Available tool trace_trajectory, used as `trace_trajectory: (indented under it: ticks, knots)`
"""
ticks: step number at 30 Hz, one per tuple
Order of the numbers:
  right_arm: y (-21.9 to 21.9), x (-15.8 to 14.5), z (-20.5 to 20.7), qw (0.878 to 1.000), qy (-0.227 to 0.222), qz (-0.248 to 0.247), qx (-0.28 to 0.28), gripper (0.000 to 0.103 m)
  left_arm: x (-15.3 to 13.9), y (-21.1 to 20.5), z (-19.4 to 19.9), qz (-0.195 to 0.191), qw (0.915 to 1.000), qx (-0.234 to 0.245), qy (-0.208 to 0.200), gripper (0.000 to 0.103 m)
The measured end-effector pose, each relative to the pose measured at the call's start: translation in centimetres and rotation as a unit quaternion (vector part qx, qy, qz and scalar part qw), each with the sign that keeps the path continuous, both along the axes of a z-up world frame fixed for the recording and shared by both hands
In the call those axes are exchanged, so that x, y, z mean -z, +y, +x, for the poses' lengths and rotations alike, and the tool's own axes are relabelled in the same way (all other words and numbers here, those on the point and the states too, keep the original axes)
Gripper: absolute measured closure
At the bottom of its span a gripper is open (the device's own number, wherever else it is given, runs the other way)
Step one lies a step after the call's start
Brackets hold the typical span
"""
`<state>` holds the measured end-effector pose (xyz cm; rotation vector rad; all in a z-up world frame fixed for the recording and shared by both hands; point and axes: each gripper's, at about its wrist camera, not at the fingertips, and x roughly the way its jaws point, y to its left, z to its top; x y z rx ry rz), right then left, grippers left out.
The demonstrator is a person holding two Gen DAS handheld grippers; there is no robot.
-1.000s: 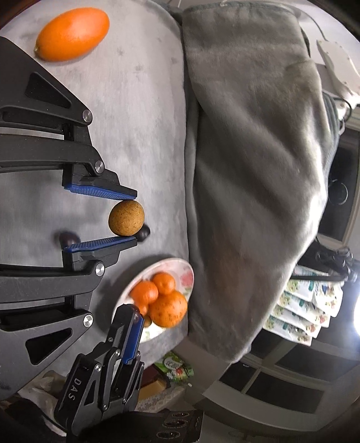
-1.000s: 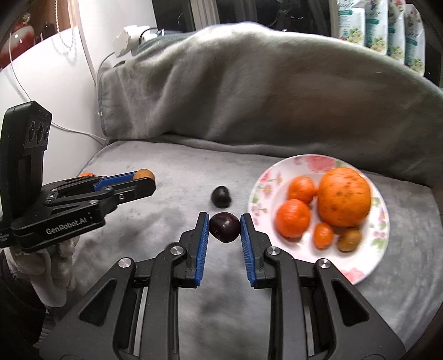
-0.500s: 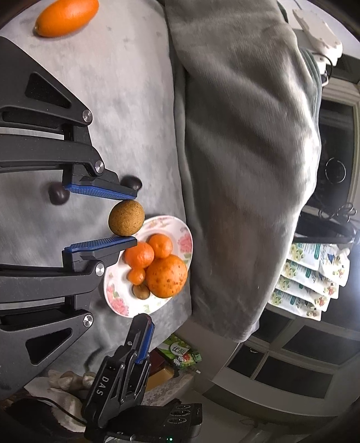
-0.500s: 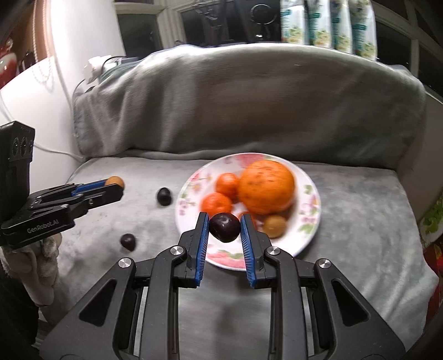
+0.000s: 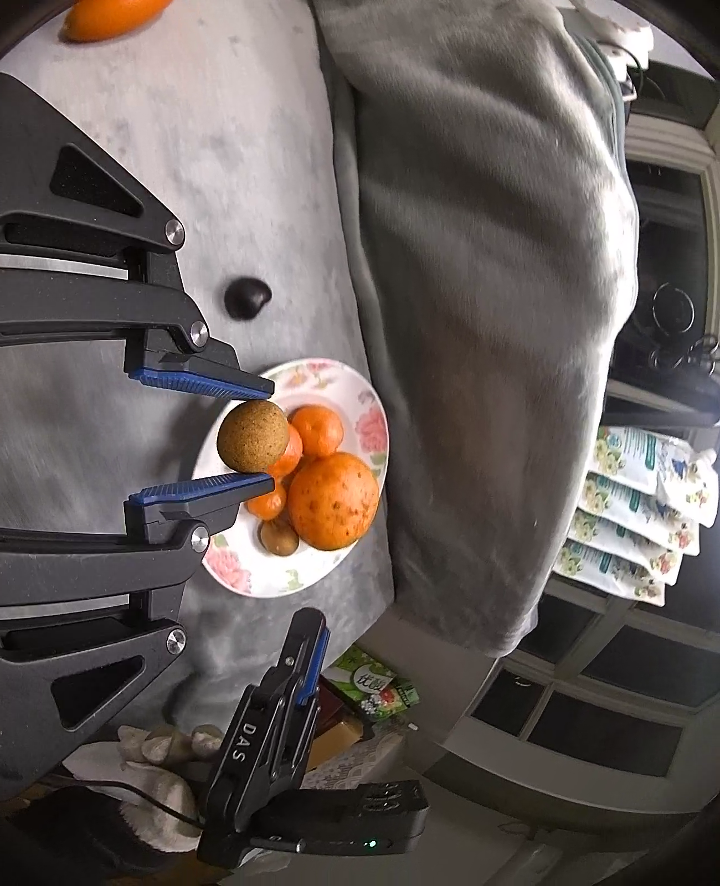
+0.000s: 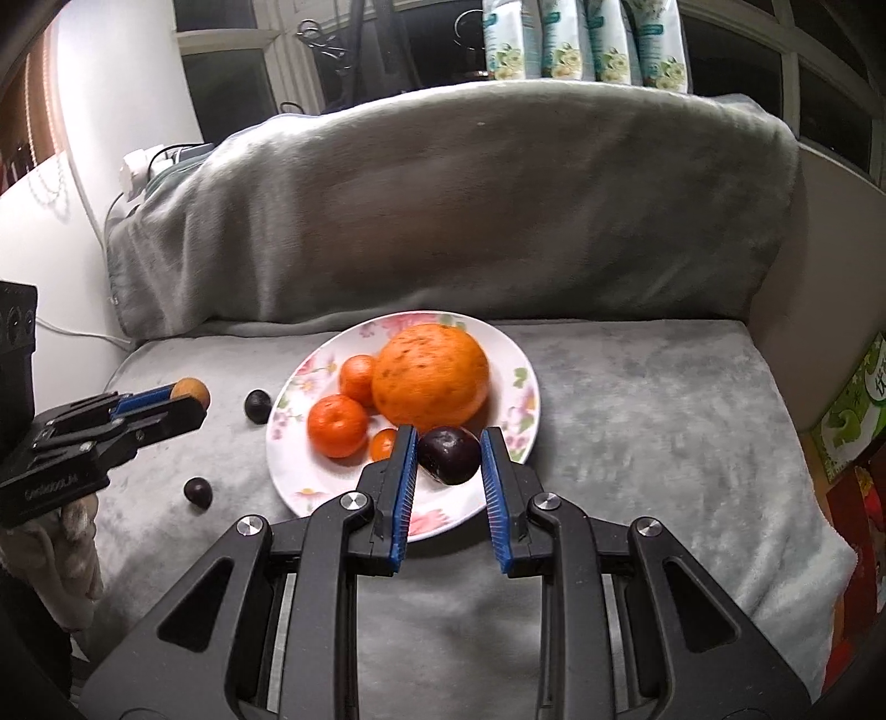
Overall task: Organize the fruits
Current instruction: 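Carry the dark plum and brown fruit over the floral plate, then lower both fruits onto the plate and open both grippers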
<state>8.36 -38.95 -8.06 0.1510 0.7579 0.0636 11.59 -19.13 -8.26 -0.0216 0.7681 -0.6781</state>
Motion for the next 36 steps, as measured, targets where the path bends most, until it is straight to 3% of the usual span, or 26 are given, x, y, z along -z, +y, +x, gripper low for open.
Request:
trace_trajectory:
  ticks: [13, 36]
  knots:
    - [-1.2, 1.4, 0.8, 1.000, 0.009, 0.013, -0.002, 0.079, 0.4, -2.9, -0.1, 0.012, 0.9997, 0.022, 0.001, 0.078]
    - [-0.5, 1.9, 2.2, 0.999, 0.019, 0.021, -0.015, 0.079, 1.3, -4.6, 0.3, 0.032, 0.9986, 0.043, -0.002, 0.078]
